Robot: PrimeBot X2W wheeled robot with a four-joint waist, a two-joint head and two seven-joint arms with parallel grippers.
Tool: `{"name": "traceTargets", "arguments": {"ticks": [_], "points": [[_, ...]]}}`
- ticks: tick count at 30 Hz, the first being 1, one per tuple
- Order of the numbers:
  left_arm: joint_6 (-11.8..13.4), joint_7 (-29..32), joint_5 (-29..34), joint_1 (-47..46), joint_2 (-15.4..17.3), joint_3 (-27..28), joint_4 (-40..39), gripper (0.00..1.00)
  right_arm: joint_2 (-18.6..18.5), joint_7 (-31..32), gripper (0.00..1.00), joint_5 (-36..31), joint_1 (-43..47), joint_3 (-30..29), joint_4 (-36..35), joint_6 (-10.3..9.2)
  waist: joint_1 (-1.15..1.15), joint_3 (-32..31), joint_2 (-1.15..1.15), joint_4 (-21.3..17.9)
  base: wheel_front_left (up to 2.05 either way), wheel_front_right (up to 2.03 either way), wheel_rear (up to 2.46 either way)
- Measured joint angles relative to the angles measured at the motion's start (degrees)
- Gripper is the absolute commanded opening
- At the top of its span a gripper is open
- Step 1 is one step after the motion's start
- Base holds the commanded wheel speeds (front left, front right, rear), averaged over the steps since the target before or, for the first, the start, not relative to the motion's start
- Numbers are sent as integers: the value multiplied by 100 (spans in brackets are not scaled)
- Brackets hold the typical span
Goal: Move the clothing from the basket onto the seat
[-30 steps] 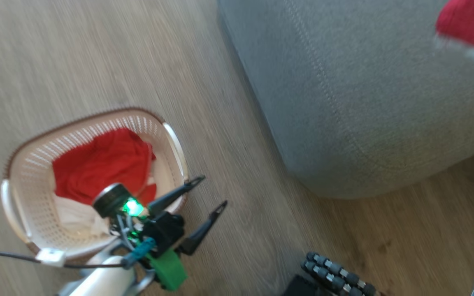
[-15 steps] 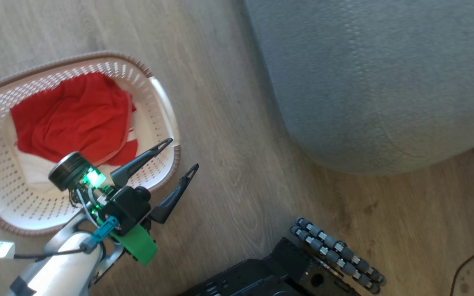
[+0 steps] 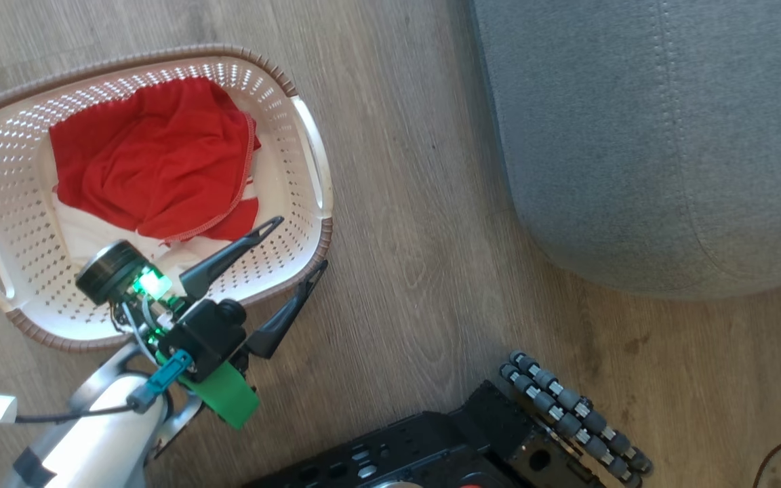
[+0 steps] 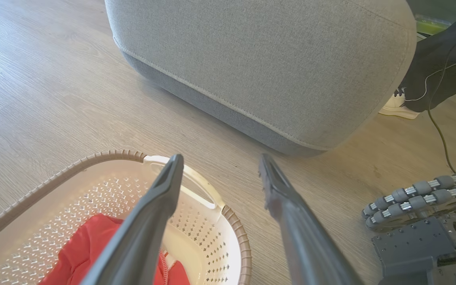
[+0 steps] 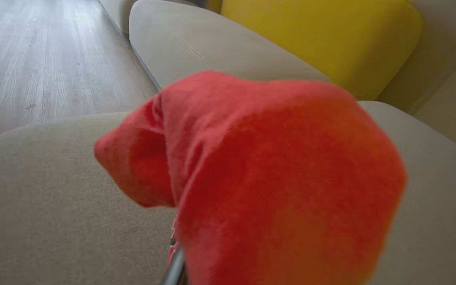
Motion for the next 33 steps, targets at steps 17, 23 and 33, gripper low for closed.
{"name": "traceTargets", "arguments": {"ticks": [17,23,33], "points": [[0,0,33,-69,-74,2,46,100,-162,101,100,-332,-469,-98,1570,0,0,-21,0,74,0,0,0],[0,0,80,-75,-196,-172,129,100,-221,66,100,-456,-435,-125,1668,0,0,-298,0,92,0,0,0],[0,0,-27,-59,-939,-421,527,100,-573,49,100,-773,185,176,1891,0,-1,-1254,1,223,0,0,0]]}}
